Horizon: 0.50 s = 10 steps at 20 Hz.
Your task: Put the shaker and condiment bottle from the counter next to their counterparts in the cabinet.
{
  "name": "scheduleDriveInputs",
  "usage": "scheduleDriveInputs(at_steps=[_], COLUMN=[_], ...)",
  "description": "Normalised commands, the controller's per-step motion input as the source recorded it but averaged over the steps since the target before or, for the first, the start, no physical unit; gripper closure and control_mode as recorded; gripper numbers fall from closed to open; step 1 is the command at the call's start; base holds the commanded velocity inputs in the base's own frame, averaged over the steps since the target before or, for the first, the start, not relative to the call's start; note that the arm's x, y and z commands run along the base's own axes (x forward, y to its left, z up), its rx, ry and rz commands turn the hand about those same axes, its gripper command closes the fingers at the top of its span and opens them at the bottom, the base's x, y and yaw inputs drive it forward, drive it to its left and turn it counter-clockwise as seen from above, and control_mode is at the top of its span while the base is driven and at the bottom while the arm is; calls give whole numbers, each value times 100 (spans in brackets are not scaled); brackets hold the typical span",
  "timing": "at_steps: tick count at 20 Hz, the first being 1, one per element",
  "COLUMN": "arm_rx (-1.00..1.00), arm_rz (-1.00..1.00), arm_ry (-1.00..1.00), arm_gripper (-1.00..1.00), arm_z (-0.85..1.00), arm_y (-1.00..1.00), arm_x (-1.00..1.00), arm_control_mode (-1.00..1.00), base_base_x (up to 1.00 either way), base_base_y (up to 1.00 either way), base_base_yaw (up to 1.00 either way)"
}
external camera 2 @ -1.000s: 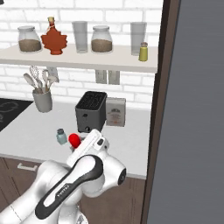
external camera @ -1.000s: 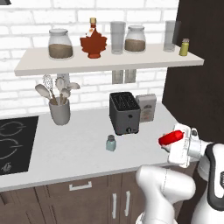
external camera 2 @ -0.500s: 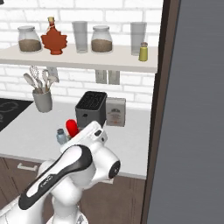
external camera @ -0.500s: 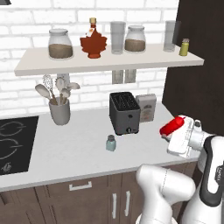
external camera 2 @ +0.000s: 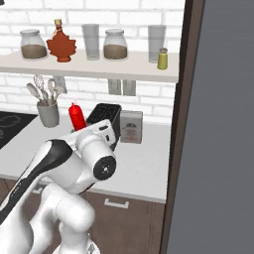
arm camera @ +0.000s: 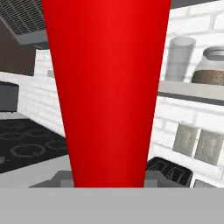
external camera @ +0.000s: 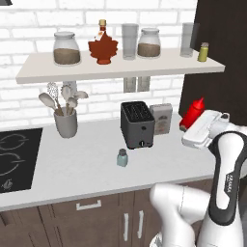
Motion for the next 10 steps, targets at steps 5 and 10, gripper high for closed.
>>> scheduleDriveInputs(at_steps=[5, 10], arm_rx=[0, 0], arm_rz=[-20, -19], arm_ry=[24, 21], arm_gripper=[100, 100], arm_z=[87, 100], arm_y=[-8, 0], arm_x=[0, 0], arm_control_mode=[-100, -100], base_base_x=[0, 0], base_base_y=[0, 0], base_base_yaw=[0, 0])
